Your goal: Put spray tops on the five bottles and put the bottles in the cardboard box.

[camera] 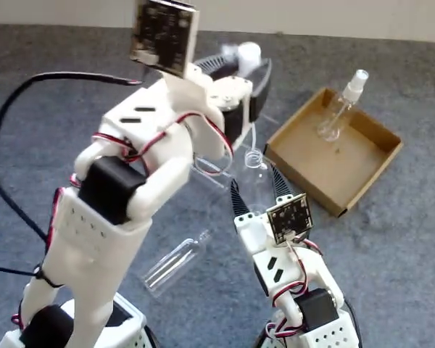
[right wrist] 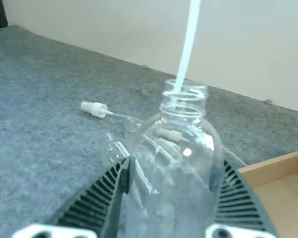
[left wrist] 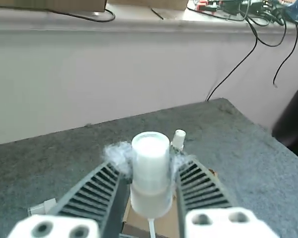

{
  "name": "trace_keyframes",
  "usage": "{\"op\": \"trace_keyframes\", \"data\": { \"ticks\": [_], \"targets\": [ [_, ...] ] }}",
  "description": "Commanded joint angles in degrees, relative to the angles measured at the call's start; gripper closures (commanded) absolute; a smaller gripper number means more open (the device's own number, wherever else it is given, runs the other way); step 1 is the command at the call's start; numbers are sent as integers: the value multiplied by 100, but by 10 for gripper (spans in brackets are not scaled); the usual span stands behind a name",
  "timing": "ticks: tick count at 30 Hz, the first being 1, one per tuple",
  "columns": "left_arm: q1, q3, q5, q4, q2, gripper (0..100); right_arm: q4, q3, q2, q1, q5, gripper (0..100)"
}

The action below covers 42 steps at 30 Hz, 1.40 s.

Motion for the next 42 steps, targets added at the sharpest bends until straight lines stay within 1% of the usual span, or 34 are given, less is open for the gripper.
{"op": "trace_keyframes", "data": {
  "ticks": [1,5,11,13,17,19,22,26,28,37,40,42],
  "targets": [
    [163,286,-35,-88,-418,983,22,-84,-101,-31,-18,808],
    [207,822,-35,-88,-585,983,22,-84,-101,-31,-26,808],
    [224,2176,-79,-105,-840,979,40,-92,-101,-31,-44,808],
    [365,2519,-88,-158,-980,979,40,-92,-101,-31,-53,808],
    [585,3213,-88,-703,-1262,978,40,-92,-101,-31,-53,808],
    [593,3556,-88,-1081,-1393,978,40,-92,-101,-31,-53,808],
    [593,3925,-88,-1371,-1560,966,40,-92,-101,-22,-53,808],
    [505,4145,-79,-1371,-1692,847,40,-92,-101,-22,-53,808],
    [444,4145,-53,-1371,-1701,804,40,-92,-101,-22,-53,808],
    [365,4022,-88,-1196,-1710,793,40,-92,-101,-22,-53,808],
    [171,3776,-88,-932,-1710,793,40,-92,-101,-22,-35,808],
    [75,3547,-88,-563,-1710,793,40,-92,-101,-22,-35,808]
  ]
}}
